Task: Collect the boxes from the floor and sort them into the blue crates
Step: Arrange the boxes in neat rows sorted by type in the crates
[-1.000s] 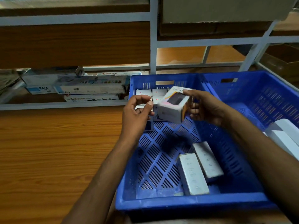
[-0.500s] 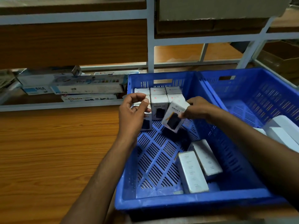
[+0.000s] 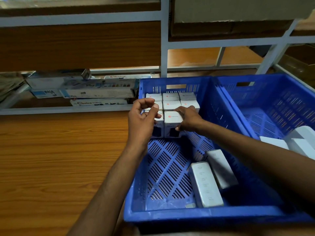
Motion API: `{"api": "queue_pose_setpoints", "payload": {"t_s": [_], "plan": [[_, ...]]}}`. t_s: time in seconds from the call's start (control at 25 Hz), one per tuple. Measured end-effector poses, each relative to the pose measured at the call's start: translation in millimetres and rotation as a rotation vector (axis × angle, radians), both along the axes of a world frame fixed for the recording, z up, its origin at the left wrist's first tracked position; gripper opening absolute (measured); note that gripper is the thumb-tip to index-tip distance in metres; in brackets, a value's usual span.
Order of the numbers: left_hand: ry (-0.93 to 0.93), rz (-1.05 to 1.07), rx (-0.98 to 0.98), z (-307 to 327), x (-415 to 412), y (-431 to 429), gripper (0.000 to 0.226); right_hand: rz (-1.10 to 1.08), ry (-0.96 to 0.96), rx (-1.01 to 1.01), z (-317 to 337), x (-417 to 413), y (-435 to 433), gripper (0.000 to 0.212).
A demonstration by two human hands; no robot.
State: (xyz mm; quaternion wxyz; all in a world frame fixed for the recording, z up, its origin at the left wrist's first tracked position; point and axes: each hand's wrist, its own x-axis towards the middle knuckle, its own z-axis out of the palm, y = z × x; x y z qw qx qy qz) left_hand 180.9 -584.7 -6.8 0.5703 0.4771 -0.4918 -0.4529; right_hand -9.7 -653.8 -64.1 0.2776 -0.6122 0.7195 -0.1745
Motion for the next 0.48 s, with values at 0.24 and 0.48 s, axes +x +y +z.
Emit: {"api": "queue_pose_setpoints", "payload": {"t_s": [0.24,0.48], "plan": [[-0.005,-0.007,0.004,-0.9,-0.7,-2.0,0.022,-0.317,-0.094,-0.092,-25.7,5.4,12.8,0.068],[-0.035,-0.05,0.01,-1.1,-3.3,-3.1,0.018,-0.315,-0.143,-0.008,-27.9,4.1,11.2,0.052]]}}
